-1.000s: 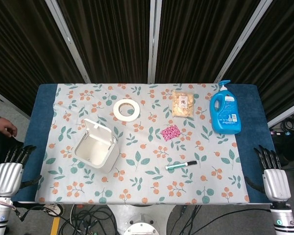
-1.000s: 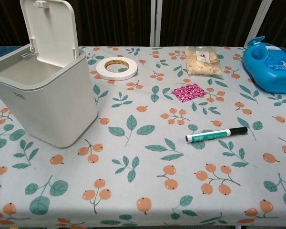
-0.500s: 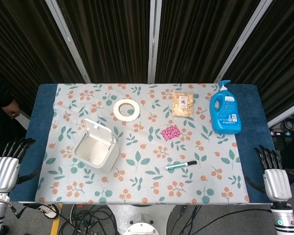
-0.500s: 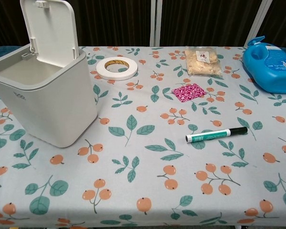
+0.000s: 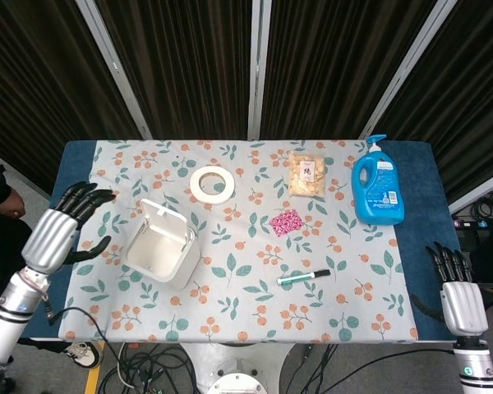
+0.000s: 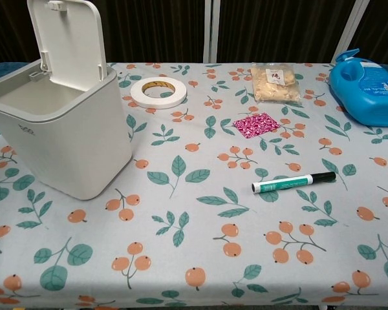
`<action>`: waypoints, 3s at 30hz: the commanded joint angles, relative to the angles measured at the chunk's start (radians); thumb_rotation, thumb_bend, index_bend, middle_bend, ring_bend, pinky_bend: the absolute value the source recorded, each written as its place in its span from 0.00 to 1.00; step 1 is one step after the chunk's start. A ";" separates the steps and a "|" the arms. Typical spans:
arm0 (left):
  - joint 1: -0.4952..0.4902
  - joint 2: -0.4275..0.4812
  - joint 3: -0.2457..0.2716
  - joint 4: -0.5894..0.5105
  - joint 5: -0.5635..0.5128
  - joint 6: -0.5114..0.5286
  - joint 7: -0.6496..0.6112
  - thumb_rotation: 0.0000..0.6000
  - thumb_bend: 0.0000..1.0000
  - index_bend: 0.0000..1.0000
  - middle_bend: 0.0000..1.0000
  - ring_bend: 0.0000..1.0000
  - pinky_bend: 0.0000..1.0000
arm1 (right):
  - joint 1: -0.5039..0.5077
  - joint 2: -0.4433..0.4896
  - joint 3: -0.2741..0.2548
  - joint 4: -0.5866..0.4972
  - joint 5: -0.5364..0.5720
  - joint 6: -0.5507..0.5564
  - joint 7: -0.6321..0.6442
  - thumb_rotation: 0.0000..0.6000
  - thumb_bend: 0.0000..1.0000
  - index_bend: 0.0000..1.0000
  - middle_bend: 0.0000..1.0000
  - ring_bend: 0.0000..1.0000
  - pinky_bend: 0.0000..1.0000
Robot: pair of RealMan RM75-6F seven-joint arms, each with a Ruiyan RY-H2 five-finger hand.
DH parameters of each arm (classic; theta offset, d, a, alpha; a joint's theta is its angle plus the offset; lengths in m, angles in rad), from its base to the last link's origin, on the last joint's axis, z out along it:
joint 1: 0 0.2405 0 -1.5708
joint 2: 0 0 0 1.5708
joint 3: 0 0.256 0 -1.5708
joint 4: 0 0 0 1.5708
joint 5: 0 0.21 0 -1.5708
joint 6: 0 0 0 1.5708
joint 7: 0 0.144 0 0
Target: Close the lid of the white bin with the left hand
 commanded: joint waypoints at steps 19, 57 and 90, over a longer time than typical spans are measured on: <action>-0.258 0.071 0.021 -0.113 -0.022 -0.349 0.011 1.00 0.49 0.18 0.23 0.07 0.09 | -0.005 -0.018 0.003 0.058 0.015 -0.005 0.058 1.00 0.07 0.00 0.00 0.00 0.00; -0.080 0.093 0.186 -0.204 0.013 -0.178 0.193 1.00 0.52 0.19 0.31 0.07 0.09 | 0.003 -0.040 -0.007 0.071 0.008 -0.020 0.052 1.00 0.07 0.00 0.00 0.00 0.00; 0.091 -0.012 0.165 -0.064 0.010 0.140 0.194 1.00 0.51 0.18 0.21 0.07 0.09 | 0.001 -0.039 -0.002 0.077 0.015 -0.018 0.065 1.00 0.08 0.00 0.00 0.00 0.00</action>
